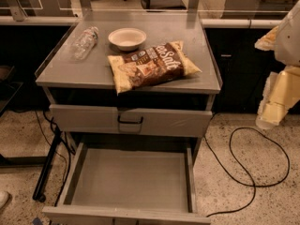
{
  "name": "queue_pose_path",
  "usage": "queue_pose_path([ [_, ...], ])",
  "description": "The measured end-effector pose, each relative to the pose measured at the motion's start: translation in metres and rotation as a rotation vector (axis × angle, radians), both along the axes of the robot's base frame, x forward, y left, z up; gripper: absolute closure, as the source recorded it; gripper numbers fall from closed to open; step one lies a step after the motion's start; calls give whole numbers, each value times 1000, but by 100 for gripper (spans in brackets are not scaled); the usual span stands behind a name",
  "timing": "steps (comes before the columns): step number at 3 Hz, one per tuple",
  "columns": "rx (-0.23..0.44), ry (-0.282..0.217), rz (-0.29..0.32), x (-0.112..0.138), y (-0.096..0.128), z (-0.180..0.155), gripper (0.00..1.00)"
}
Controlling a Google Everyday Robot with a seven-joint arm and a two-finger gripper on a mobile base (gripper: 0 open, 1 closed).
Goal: Place brown chip bag into middle drawer
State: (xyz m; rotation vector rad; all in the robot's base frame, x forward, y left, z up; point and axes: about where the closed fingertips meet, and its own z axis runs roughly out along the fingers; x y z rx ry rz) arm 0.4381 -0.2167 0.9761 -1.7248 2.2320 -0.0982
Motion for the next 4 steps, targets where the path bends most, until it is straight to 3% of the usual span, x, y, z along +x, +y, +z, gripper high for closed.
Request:
queue_pose_path([
  [1,0,0,0,0,0,0,0],
  [4,-44,2,132,49,21,-7,0],
])
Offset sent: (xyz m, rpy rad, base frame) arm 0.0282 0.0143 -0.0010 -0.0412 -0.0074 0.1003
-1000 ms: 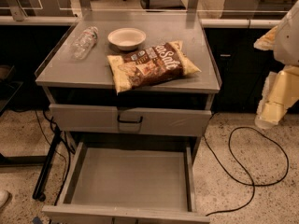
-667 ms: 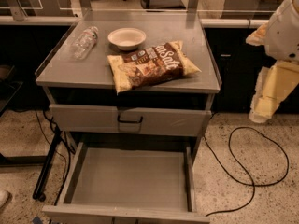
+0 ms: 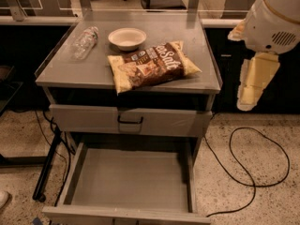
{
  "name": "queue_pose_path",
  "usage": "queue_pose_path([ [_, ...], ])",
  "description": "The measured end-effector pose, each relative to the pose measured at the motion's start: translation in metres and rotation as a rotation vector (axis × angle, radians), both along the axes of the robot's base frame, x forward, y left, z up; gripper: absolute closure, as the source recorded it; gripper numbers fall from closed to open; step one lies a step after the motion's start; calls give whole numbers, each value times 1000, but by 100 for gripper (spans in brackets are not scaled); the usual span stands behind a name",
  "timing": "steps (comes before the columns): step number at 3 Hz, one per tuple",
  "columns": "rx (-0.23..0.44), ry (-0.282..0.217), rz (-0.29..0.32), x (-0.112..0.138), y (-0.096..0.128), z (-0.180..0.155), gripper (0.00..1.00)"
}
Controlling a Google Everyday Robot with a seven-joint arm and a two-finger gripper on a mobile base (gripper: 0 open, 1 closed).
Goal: Place brown chip bag into middle drawer
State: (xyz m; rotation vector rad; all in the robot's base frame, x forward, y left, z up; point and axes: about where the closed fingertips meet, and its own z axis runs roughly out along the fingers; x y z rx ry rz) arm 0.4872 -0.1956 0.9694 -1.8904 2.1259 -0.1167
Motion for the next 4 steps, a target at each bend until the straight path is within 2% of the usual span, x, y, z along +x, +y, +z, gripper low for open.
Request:
queue_pose_path([
  [1,8,18,34,17,8,-6,0],
  [2,9,18,37,19,9,-6,0],
  [3,32,0,44,25,10,-6,0],
  [4,70,-55,97,59,27,3,0],
])
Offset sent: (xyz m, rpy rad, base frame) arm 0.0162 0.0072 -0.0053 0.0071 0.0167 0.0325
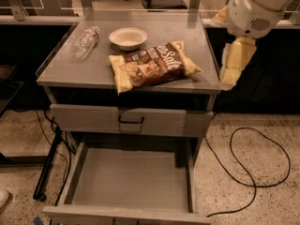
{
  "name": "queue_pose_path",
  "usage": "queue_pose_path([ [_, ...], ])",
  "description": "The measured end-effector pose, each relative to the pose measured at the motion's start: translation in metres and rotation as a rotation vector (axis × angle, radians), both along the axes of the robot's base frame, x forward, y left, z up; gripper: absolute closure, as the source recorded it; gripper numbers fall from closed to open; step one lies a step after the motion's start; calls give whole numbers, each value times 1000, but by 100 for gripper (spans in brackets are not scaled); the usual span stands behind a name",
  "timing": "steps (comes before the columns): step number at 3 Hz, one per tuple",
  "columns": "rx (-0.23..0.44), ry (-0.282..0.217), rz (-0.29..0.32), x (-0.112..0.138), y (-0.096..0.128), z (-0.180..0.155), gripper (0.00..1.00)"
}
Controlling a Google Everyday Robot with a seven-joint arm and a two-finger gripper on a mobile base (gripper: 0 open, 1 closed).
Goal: Place brown chip bag into middle drawer
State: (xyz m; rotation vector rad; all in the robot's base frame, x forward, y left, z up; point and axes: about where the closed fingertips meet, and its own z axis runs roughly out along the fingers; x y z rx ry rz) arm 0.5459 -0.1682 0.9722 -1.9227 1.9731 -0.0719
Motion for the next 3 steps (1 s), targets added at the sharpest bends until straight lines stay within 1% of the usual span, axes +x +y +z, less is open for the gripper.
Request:
queue_pose_path([
  [1,14,-26,58,31,22,7,0],
  [2,34,-35,115,55,48,10,0],
  [3,34,-35,115,55,48,10,0],
])
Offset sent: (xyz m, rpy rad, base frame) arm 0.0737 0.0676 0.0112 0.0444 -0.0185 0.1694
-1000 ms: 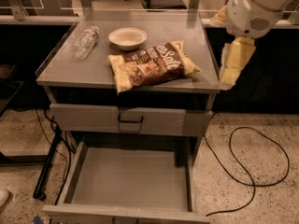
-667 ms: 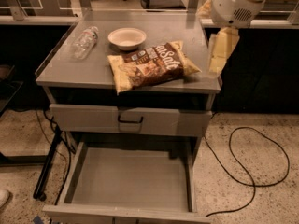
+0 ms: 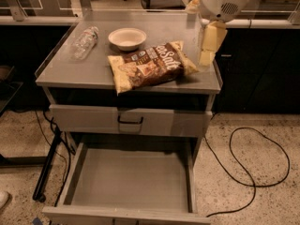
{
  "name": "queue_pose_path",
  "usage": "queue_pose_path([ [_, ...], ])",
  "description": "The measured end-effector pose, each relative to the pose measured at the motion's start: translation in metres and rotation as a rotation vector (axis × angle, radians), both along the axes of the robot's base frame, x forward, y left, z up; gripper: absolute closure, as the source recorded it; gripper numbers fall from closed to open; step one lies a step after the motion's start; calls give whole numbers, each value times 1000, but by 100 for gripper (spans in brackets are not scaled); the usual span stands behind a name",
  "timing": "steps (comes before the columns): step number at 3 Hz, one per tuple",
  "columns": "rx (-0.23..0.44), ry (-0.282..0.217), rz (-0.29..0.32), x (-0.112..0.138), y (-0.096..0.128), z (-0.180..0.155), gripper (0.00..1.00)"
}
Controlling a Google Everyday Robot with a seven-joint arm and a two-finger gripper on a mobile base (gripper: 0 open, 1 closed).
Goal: Place brown chip bag into middle drawer
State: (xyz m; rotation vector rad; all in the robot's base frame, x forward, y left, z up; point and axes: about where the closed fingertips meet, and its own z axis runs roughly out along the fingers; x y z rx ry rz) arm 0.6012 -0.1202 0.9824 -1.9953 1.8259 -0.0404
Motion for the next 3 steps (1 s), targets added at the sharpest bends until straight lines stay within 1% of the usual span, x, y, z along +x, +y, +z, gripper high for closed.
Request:
queue_pose_path([
  [1,2,-13,41,20,22,-14,0],
  [2,-13,-3,80,45,44,-34,0],
  [3,-28,24,121,74,67,-63,0],
])
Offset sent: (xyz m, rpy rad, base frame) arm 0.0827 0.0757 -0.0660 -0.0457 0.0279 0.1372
